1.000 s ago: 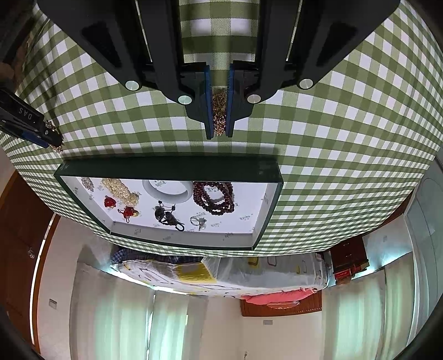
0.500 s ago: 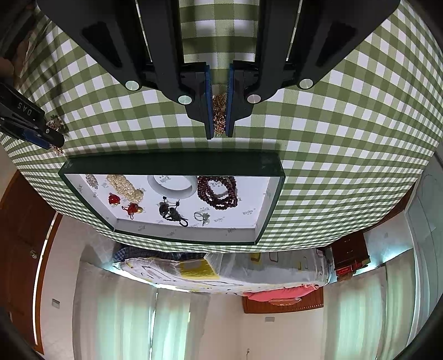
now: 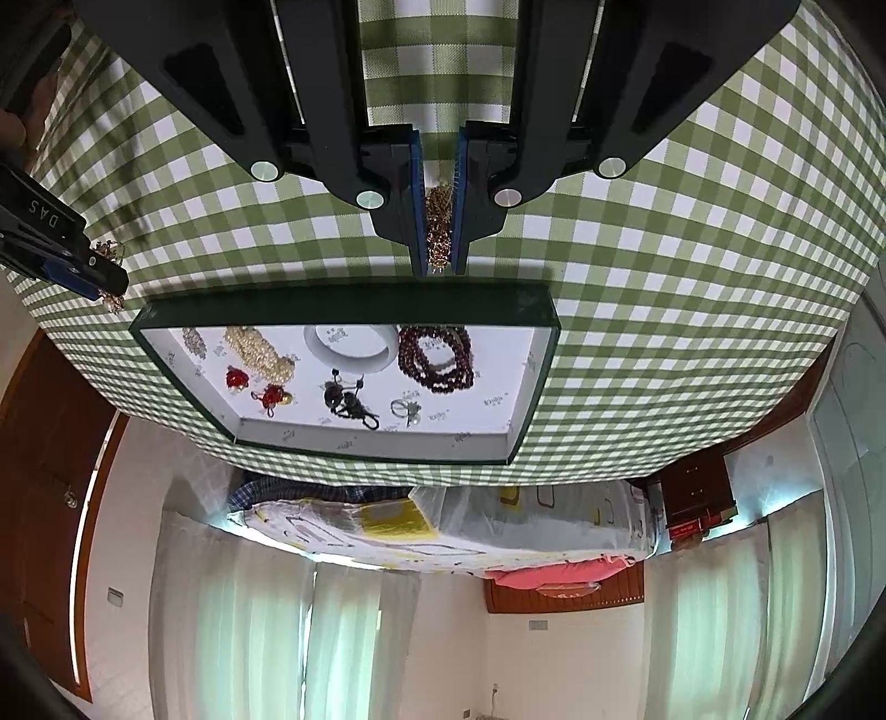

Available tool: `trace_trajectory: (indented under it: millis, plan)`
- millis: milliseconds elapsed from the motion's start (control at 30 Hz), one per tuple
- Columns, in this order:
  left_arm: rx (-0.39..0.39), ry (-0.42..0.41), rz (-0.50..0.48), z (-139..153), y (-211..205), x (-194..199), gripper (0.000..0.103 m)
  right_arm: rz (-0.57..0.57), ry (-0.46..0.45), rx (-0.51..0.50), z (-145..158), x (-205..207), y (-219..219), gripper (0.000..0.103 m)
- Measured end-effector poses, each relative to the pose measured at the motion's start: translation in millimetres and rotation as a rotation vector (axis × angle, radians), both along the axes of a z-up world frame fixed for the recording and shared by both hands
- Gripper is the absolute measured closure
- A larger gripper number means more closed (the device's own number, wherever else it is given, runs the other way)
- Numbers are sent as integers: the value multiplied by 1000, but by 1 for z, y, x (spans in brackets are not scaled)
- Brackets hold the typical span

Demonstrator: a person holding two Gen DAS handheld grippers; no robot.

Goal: Organize jewelry
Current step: 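Carry the gold chain with the left tool while the right tool carries the brooch into the tray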

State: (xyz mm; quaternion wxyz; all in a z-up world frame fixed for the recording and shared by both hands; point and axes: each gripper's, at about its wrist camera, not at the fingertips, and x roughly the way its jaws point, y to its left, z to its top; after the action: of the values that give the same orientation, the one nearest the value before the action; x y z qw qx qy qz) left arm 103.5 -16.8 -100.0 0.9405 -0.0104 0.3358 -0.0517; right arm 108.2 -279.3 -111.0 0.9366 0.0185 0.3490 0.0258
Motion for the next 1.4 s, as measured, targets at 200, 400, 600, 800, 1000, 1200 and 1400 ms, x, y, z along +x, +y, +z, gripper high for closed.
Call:
trace_trajectory:
  millis: [200,400,600,800,1000,1200,1400]
  plan:
    - [-12,-28,4,15,3,-1,94,13,-33,10,14,-5,3,63]
    - [-25,-67,1,34,2,0,94,29,-70,22,32,-5,8,63]
    - [-31,-123,-15,57,-2,9,94,53,-114,27,52,3,15,63]
    - [-28,-169,-25,73,-4,28,94,74,-144,40,68,24,21,63]
    - [-21,-205,-27,84,-7,60,94,84,-169,34,79,55,25,63]
    - [-23,-209,-24,85,-8,97,94,86,-176,30,81,91,25,63]
    - [6,-187,-19,71,-14,137,94,79,-158,14,71,132,22,63]
